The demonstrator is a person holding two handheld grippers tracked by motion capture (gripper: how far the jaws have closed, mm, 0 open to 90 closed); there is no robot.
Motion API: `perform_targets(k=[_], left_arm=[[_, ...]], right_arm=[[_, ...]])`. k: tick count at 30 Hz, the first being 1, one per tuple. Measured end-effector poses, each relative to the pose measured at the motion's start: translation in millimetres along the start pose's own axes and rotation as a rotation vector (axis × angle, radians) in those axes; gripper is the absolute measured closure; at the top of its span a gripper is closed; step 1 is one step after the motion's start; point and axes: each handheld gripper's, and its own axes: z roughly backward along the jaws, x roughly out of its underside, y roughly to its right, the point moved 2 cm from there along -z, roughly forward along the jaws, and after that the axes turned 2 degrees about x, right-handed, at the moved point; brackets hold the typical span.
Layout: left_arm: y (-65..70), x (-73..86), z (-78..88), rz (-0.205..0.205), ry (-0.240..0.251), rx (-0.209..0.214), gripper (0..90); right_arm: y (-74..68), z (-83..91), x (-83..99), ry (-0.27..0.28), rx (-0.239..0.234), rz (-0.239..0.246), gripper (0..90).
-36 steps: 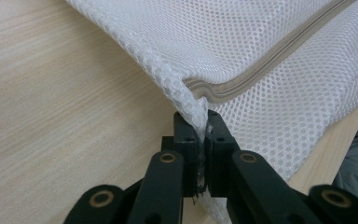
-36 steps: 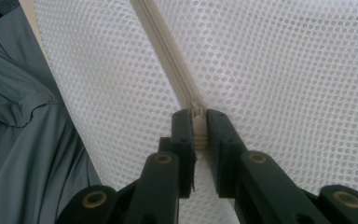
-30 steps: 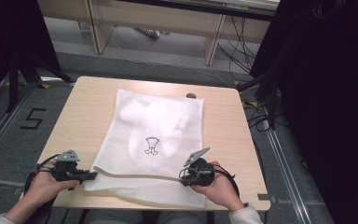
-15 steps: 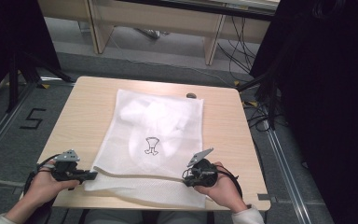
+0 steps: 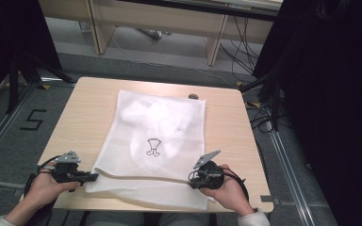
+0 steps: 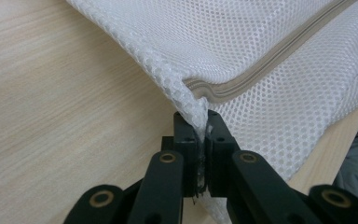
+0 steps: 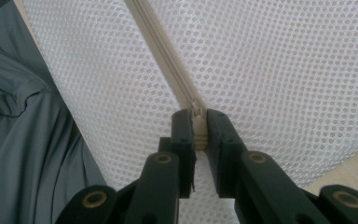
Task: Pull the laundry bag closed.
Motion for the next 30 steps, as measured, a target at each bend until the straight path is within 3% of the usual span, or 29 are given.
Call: perform_targets(k=[1,2,10,12,18,23,30], left_arm=[[-0.1,0.0,0.1,-0.001,0.0,-0.001,85.1],[-0.1,0.1,0.1,-0.001,-0.001,0.0,85.1],[-0.2,0.1,0.2,0.0,-0.001,-0.001,85.2],[-0.1,0.1,0.2,0.003,0.001,-0.001,85.1],[-0.3,-0.1,1.3,0.0,-0.014,-0.006,85.1],[-0.7,-0.1,1.4,-0.001,-0.018,0.004,85.1],[-0.8,0.1,1.4,0.002,-0.019,0.006,85.1]], right_arm=[[0.3,-0.3,0.4,0.005,-0.001,-0.002,82.2],[-1.9,0.7,1.2,-0.013,0.001,-0.034,82.2],[3.1,1.8,4.8,-0.003,-0.002,-0.005,82.2],[2.4,3.4,6.4,-0.011,0.009,-0.028,82.1],[4.5,4.5,8.3,-0.006,0.01,-0.014,82.1],[4.6,6.7,12.0,-0.008,0.013,-0.049,82.1],[7.5,9.0,16.1,-0.013,0.019,-0.049,82.1]])
